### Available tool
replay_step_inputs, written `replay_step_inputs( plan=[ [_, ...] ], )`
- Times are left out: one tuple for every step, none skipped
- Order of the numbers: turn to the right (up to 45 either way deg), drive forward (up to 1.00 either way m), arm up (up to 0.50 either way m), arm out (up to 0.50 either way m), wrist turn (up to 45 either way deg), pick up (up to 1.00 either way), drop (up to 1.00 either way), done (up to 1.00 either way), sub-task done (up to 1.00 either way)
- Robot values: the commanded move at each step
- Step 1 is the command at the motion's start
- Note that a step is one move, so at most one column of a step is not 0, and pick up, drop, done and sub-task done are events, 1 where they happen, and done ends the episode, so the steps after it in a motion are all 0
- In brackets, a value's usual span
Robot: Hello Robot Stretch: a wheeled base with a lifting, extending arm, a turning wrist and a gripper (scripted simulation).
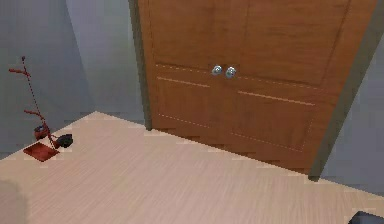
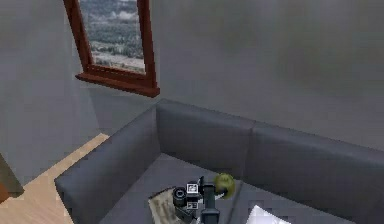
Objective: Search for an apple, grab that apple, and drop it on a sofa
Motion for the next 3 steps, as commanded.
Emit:
replay_step_inputs(
  plan=[
    [0.0, 0.00, 0.00, 0.00, 0.0, 0.00, 1.00, 0.00, 0.00],
    [0.0, 0.00, 0.10, 0.00, 0.0, 0.00, 0.00, 0.00, 0.00],
    [0.0, 0.00, 0.00, -0.08, 0.0, 0.00, 0.00, 0.00, 0.00]
  ],
)
